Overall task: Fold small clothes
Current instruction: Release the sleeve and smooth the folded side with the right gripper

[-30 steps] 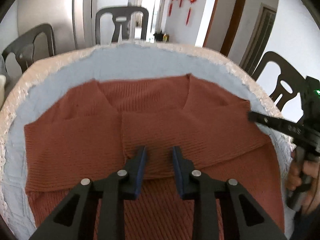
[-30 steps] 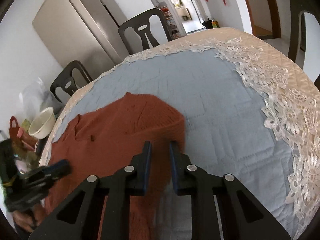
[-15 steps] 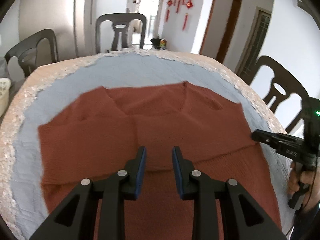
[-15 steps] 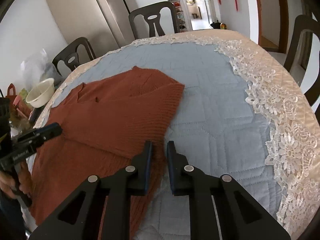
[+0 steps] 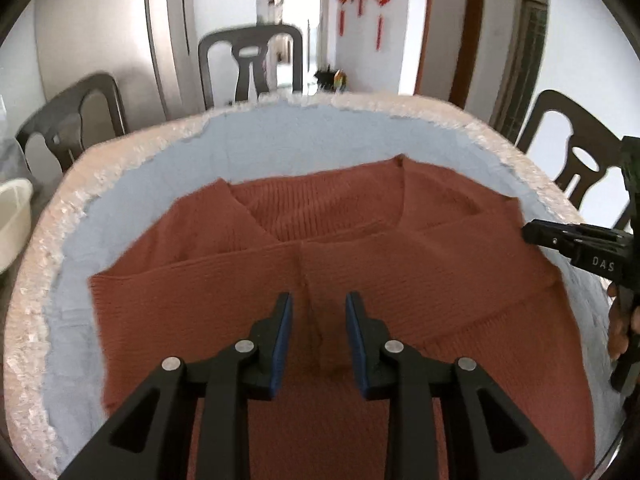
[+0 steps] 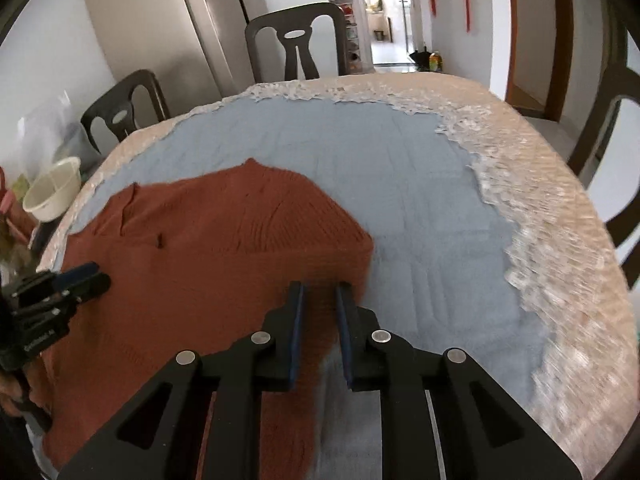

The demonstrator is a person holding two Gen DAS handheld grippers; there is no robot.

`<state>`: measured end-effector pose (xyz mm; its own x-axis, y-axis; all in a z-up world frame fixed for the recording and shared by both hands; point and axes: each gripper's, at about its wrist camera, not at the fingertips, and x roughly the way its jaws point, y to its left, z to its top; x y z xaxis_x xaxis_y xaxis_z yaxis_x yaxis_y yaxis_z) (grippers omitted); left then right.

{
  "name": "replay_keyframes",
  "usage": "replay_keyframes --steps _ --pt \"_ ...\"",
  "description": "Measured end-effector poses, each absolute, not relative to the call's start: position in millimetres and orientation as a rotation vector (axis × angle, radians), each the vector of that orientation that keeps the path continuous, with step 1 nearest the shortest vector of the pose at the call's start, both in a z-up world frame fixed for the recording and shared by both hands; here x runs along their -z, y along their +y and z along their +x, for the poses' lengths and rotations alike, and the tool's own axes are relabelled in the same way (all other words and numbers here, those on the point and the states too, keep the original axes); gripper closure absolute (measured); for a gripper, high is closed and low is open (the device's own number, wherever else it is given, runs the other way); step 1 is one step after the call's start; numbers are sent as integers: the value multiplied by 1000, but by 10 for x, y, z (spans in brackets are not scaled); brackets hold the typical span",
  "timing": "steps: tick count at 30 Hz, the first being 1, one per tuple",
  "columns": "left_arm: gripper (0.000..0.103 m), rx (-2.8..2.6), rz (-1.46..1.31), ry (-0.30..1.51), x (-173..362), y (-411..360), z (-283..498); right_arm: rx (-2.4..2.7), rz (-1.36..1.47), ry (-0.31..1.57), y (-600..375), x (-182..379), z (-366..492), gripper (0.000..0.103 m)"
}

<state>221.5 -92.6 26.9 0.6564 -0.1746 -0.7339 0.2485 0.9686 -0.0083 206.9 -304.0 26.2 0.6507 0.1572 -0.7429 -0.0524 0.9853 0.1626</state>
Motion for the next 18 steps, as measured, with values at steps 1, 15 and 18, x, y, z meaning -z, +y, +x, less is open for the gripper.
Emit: replay_keyframes --steps 1,15,18 --pt "73 221 113 805 -285 -887 2148 -142 127 842 -3017 -292 1985 87" --pt "68 62 30 837 -168 57 1869 -163 50 843 -2844 -213 1687 85" --pt "68 69 22 844 -90 123 1856 -158 36 851 -2824 -153 1700 85"
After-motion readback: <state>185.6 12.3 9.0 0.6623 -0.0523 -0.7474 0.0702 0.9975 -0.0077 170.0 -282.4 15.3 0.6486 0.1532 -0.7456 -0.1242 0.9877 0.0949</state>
